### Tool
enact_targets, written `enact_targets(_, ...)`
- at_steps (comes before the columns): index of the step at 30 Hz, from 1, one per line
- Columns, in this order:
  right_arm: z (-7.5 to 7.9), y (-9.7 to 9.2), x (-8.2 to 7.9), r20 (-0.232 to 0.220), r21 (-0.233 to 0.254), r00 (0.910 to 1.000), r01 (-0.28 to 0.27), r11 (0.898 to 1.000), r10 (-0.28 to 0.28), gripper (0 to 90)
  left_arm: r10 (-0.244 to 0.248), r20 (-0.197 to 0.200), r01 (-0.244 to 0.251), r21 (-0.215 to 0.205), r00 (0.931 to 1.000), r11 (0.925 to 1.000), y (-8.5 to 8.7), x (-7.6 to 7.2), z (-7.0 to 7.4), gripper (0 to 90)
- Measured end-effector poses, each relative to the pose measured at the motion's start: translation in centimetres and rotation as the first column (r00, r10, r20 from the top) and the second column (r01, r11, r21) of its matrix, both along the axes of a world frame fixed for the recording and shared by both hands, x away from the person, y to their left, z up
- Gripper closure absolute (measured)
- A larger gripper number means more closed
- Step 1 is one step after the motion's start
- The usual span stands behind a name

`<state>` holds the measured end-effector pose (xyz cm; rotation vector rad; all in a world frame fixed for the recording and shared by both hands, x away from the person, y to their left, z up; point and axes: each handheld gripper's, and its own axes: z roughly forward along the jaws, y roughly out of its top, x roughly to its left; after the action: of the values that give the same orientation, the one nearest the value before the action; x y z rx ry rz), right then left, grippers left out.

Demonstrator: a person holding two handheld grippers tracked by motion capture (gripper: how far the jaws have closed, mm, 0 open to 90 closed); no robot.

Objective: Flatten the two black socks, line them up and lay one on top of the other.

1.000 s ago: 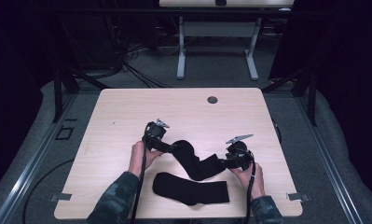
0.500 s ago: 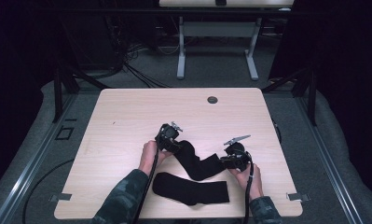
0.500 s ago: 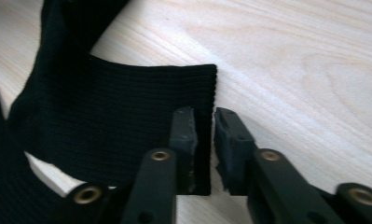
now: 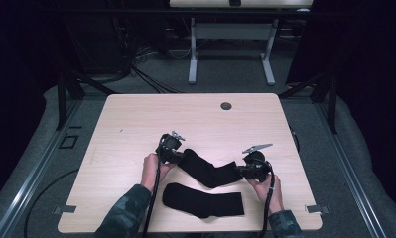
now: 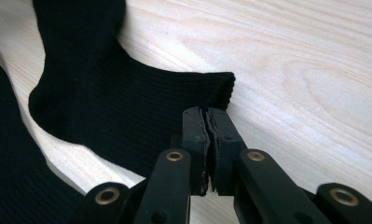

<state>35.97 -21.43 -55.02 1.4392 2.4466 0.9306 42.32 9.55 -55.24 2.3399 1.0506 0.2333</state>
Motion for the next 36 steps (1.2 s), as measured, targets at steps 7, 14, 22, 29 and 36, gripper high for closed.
enact_targets(7,0.1,0.0,-0.4,-0.018,0.000,0.9998,-0.003,1.000,0.003,86.0,0.016,-0.003,-0.016,0.007,0.9999,0.9998,0.9,-1.9,0.0,82.7)
enact_targets(14,-0.3,0.1,-0.8,-0.027,-0.017,0.9995,-0.018,1.000,0.017,85.9,0.017,-0.011,-0.017,0.021,0.9998,0.9996,1.7,-3.4,-0.7,82.4)
enact_targets(22,-0.6,0.2,-1.2,-0.035,-0.030,0.9988,-0.036,0.999,0.035,84.7,0.026,-0.005,-0.026,0.004,0.9996,0.9996,2.5,-4.5,-0.6,65.1)
enact_targets(29,0.2,-0.2,-1.3,-0.009,-0.024,0.9998,-0.015,1.000,0.015,75.8,0.091,0.101,-0.088,-0.034,0.9907,0.9955,4.0,-4.6,2.0,34.7)
enact_targets(36,0.1,1.0,-1.5,0.003,-0.068,0.9986,-0.052,0.996,0.052,76.6,0.084,0.062,-0.088,0.074,0.9946,0.9933,3.2,-3.1,-0.1,32.2)
